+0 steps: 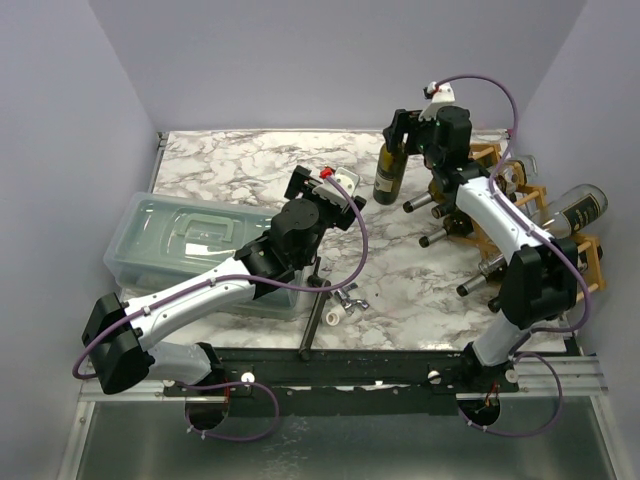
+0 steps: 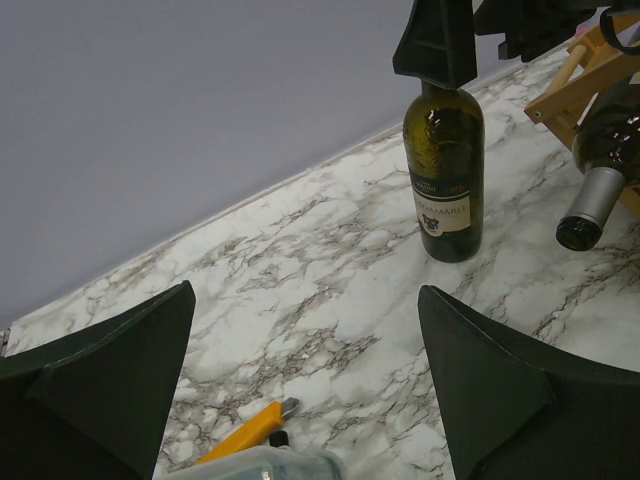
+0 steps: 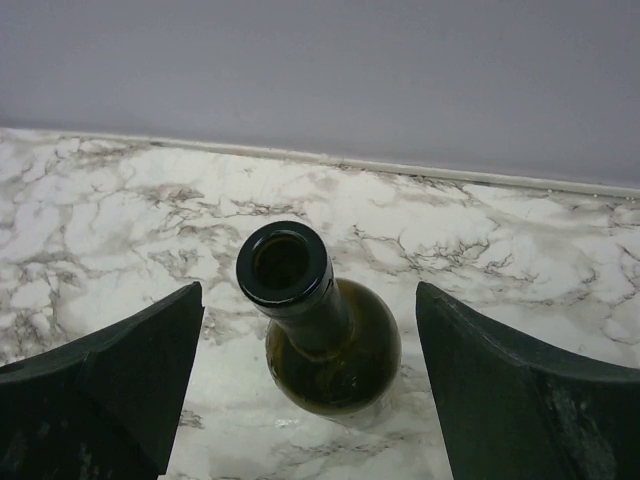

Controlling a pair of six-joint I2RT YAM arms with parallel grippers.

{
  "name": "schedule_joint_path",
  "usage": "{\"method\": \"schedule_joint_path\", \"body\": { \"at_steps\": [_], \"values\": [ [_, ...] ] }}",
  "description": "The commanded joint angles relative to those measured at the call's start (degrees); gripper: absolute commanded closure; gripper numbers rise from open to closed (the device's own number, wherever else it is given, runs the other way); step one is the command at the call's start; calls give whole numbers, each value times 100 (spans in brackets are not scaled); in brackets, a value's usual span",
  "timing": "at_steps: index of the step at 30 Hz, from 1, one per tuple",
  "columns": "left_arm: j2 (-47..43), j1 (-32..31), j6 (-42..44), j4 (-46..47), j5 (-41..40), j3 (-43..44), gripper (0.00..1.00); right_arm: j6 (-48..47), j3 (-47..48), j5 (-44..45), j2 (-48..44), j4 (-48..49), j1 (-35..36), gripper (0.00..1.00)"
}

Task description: Put the wine bottle on the wine rack

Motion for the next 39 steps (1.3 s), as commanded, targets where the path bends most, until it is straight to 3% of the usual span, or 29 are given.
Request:
{"method": "schedule_joint_path", "body": {
  "at_steps": [1,4,7,14,16,19,23,26,28,34,39],
  "values": [
    [51,27,-69,22,69,21,6,574,226,730,274,281,96,10],
    [51,48,-82,27,-16,8,6,727,359,779,387,211,114,9],
    [64,59,-63,15,79,17,6,687,416,1132,473,130,187,0],
    [73,141,-100,23,69,17,6,642,-9,1371,387,841,259,1],
    [64,149,-112,24,28,0,6,630,-134,1230,347,1076,258,7],
    [102,157,-142,24,91,14,6,519,-98,1173,346,1093,279,27],
    [85,167,-188,8,59,8,6,377,82,1371,408,859,328,38],
    [106,166,-186,-23,154,41,6,266,60,1555,318,700,369,56],
    [65,167,-178,-29,100,30,6,221,-23,1472,225,671,372,63],
    [-7,176,-134,-28,61,30,6,166,-132,852,-102,467,383,99],
    [-168,185,-166,-8,-5,13,6,-187,-70,-658,-405,164,407,99]
  ]
}}
